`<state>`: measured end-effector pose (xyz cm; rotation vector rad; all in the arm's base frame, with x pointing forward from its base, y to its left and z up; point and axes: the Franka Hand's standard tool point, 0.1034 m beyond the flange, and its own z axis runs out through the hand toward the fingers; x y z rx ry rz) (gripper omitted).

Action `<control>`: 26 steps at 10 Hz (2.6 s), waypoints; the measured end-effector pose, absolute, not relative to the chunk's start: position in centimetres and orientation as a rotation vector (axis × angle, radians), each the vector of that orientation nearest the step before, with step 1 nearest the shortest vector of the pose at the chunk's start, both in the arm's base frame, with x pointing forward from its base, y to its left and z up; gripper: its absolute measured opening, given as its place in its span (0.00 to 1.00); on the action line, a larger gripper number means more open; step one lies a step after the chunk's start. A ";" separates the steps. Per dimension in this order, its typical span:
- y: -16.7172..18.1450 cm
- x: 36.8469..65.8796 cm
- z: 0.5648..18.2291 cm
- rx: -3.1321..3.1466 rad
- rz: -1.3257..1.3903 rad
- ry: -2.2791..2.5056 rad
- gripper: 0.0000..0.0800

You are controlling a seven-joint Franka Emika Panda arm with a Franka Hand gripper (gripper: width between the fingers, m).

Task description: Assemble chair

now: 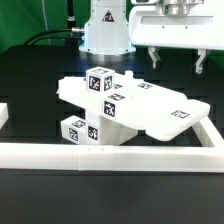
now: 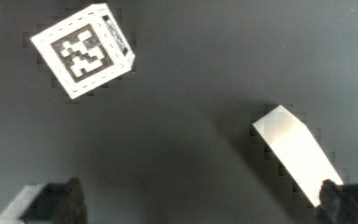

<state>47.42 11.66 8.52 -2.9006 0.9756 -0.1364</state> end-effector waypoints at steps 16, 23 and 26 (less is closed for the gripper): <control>10.1 45.0 4.3 -2.998 -0.109 0.734 0.81; 11.8 43.1 1.5 -3.043 -0.073 0.682 0.58; 11.7 43.1 1.5 -3.045 -0.058 0.682 0.35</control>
Offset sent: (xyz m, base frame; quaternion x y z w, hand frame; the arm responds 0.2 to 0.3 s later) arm -0.0122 0.0056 -0.0121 0.0193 -0.1739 -0.0418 0.9837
